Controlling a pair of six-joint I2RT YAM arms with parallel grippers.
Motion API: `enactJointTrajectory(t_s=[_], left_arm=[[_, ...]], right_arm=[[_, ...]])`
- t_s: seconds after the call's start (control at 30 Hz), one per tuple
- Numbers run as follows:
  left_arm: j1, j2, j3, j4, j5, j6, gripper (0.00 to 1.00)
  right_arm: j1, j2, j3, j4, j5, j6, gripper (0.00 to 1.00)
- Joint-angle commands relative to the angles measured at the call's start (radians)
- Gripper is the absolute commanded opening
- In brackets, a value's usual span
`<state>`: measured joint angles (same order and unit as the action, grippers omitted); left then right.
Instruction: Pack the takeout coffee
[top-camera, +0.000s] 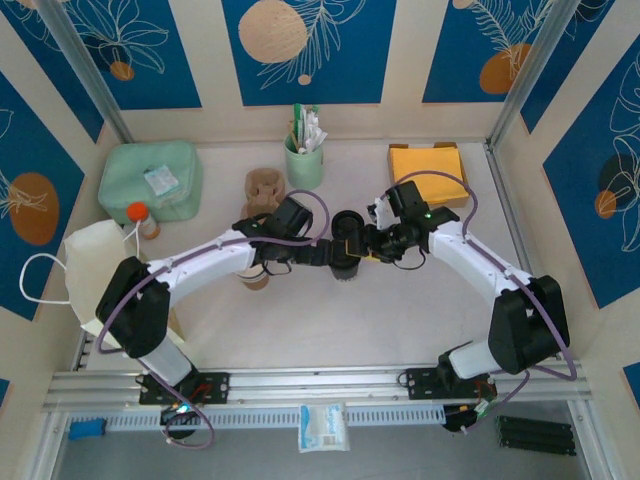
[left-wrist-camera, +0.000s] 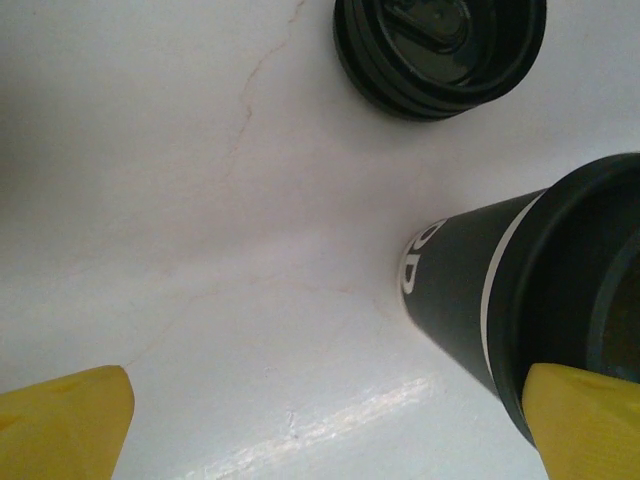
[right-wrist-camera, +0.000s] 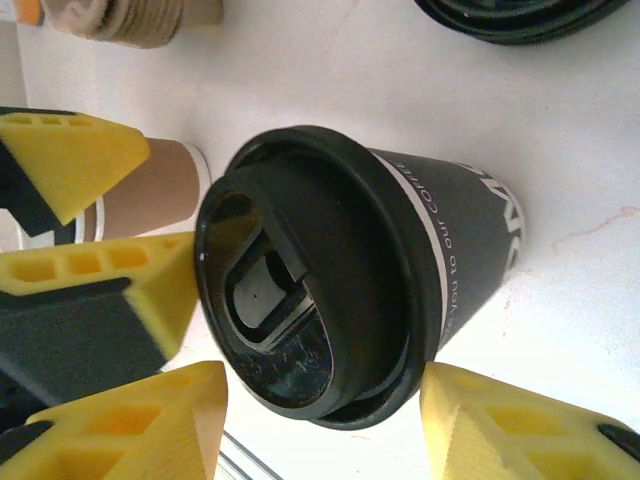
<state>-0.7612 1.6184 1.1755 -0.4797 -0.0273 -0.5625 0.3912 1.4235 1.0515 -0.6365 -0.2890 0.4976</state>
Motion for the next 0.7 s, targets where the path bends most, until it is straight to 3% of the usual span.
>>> enactJointTrajectory(t_s=[0.0, 0.67], left_arm=[[-0.004, 0.018, 0.037, -0.067, -0.005, 0.031, 0.99], [-0.012, 0.003, 0.125, -0.056, 0.051, 0.028, 0.99]], right_arm=[[-0.006, -0.014, 0.034, -0.028, -0.051, 0.005, 0.54], [-0.066, -0.056, -0.034, -0.038, -0.041, -0.013, 0.55]])
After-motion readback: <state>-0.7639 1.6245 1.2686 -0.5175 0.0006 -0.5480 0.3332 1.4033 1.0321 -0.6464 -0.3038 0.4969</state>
